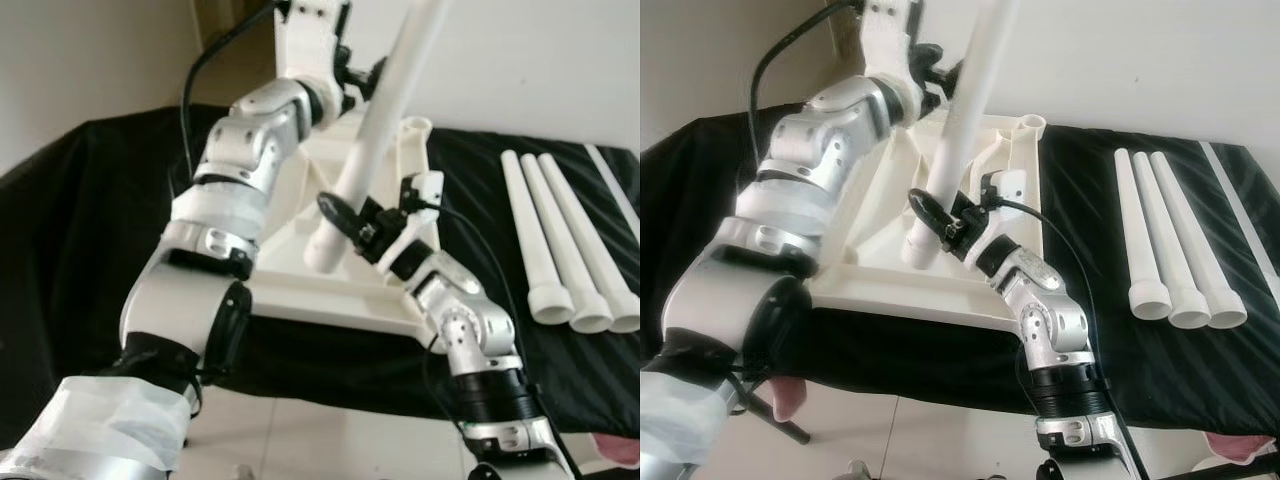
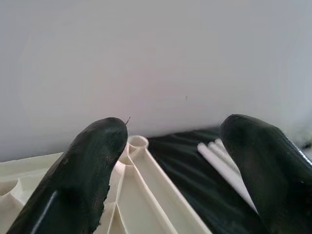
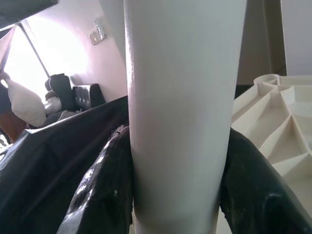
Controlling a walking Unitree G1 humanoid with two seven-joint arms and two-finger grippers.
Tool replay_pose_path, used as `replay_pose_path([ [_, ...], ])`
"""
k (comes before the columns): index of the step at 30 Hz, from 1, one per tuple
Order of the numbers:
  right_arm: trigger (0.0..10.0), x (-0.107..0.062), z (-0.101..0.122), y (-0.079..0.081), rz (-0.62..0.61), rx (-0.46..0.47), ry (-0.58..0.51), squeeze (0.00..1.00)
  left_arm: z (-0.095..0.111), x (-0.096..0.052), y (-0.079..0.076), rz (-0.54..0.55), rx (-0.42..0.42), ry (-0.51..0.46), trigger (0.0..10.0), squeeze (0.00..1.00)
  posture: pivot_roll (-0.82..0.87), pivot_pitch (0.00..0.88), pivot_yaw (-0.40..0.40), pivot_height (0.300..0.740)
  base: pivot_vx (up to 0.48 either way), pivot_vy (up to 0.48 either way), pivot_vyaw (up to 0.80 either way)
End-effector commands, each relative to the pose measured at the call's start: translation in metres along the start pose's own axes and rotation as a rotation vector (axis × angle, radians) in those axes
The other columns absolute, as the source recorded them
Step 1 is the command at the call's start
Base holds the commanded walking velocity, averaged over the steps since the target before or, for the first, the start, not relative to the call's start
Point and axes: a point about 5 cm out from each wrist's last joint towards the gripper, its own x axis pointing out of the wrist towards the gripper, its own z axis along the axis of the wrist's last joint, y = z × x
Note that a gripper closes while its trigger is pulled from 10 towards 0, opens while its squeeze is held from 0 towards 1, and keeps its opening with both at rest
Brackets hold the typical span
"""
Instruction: Building children table
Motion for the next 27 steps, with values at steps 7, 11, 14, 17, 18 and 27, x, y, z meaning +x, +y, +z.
replay_pose_path([
  [7,10.0,-0.017,0.010,-0.024,-0.159,-0.039,-0.048,0.00,-0.009,-0.032,0.040,0.092,-0.085,-0.004,10.0,0.00,0.01,0.000,0.002,0.740,0.000,0.000,0.00],
  [11,10.0,-0.020,0.017,-0.033,-0.207,-0.051,-0.078,0.00,-0.014,-0.043,0.050,0.116,-0.060,-0.007,10.0,0.00,0.01,0.002,0.001,0.740,0.000,0.000,0.00],
  [14,10.0,-0.021,0.021,-0.037,-0.232,-0.056,-0.093,0.00,-0.017,-0.050,0.055,0.121,-0.034,-0.015,10.0,0.00,0.00,0.008,0.002,0.740,0.000,0.000,0.00],
  [17,10.0,-0.024,0.026,-0.043,-0.280,-0.072,-0.104,0.00,-0.025,-0.060,0.060,0.123,-0.004,0.001,10.0,0.00,0.00,0.015,-0.002,0.740,0.000,0.000,0.00],
  [18,10.0,-0.027,0.029,-0.049,-0.324,-0.086,-0.111,0.00,-0.034,-0.071,0.065,0.129,0.025,0.022,10.0,0.00,0.00,0.021,-0.003,0.740,0.000,0.000,0.00],
  [27,10.0,-0.036,0.035,-0.058,-0.446,-0.097,-0.149,0.00,-0.076,-0.116,0.055,0.040,0.028,0.057,10.0,0.00,0.01,0.037,-0.014,0.740,0.000,0.000,0.00],
])
